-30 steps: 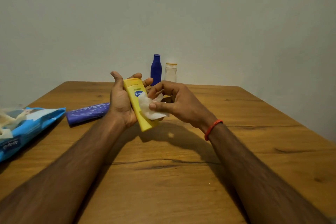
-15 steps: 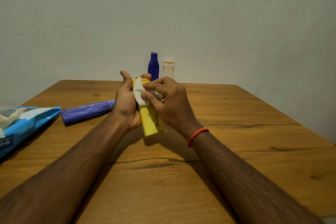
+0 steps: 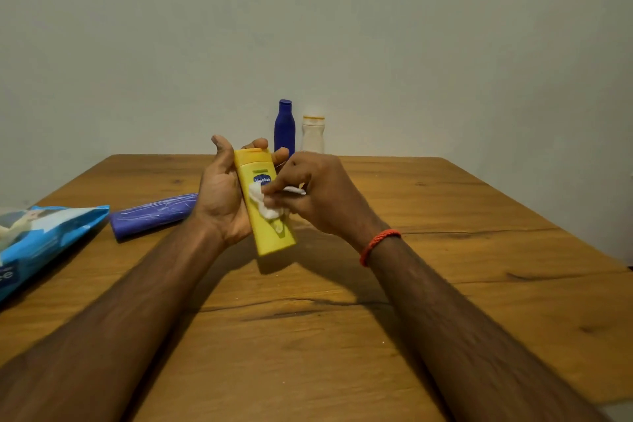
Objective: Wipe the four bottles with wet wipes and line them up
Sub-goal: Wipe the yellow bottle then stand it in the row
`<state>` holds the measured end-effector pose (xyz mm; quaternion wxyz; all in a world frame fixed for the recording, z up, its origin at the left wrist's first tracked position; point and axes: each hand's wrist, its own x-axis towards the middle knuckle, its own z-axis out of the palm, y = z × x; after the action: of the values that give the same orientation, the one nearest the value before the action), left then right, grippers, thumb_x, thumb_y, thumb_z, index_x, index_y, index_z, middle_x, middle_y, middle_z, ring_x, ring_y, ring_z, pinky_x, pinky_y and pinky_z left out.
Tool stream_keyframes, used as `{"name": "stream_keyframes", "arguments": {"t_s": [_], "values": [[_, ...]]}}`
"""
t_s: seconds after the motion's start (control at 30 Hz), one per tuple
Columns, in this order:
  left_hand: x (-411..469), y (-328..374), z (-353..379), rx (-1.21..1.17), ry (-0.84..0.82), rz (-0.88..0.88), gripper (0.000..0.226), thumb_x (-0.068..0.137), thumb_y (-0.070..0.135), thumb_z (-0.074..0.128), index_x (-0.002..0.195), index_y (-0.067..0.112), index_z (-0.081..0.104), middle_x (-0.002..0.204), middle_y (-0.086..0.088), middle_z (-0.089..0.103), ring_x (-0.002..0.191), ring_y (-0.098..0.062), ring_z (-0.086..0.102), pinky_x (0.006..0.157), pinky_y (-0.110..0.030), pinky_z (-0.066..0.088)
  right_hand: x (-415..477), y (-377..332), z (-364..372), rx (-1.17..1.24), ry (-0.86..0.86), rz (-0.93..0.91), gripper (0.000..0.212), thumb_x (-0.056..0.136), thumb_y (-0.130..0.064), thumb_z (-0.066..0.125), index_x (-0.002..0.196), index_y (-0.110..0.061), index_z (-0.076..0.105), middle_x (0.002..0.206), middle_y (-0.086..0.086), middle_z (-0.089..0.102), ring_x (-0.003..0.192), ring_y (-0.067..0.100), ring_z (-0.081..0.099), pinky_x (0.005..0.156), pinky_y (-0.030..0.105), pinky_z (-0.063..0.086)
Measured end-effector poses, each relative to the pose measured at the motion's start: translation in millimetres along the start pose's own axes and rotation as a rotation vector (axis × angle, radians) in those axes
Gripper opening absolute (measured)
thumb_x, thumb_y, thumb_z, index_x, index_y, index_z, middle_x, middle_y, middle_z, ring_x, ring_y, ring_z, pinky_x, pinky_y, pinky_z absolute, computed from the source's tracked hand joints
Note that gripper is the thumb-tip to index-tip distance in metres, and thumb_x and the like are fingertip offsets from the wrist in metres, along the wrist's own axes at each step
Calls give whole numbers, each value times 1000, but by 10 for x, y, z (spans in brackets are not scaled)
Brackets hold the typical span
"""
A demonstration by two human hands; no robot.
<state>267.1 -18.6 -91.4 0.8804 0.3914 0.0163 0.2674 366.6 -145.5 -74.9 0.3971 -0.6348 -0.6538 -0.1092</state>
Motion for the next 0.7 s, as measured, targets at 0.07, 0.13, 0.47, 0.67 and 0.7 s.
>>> {"name": "stream_keyframes", "arguments": {"t_s": [0.07, 0.13, 0.47, 0.67, 0.7], "values": [[-27, -61, 64, 5, -35, -42, 70, 93, 73, 27, 104, 17, 68, 104, -11, 68, 93, -28, 70, 78, -51, 60, 2, 38, 44, -12, 228, 40, 23, 84, -17, 78, 105, -9, 76, 101, 6, 70, 92, 14, 65, 80, 28, 56], [-52, -128, 144, 28, -61, -74, 77, 94, 72, 25, 111, 13, 71, 106, -15, 72, 94, -30, 73, 74, -50, 60, -2, 34, 76, -16, 382, 70, 25, 87, -16, 75, 112, -9, 74, 102, 7, 70, 92, 14, 64, 80, 27, 57], [-9, 5, 27, 10, -27, 21, 63, 94, 71, 29, 106, 18, 61, 122, -17, 68, 123, -37, 61, 97, -56, 51, -6, -85, 37, 23, -172, -60, 19, 80, -14, 81, 99, -14, 78, 106, 4, 70, 99, 11, 62, 83, 23, 51], [4, -14, 8, 1, -54, 13, 65, 94, 72, 28, 106, 19, 62, 118, -16, 69, 119, -37, 63, 93, -56, 54, -5, 30, -113, 39, -150, 16, 20, 78, -17, 83, 97, -12, 77, 103, 0, 73, 94, 5, 65, 80, 13, 52], [7, -23, 13, 8, -58, 4, 65, 94, 72, 27, 106, 19, 62, 116, -15, 69, 113, -35, 66, 89, -54, 57, -5, 57, -109, 39, -40, 16, 20, 78, -16, 83, 96, -10, 77, 101, 2, 73, 91, 5, 65, 78, 13, 52]]}}
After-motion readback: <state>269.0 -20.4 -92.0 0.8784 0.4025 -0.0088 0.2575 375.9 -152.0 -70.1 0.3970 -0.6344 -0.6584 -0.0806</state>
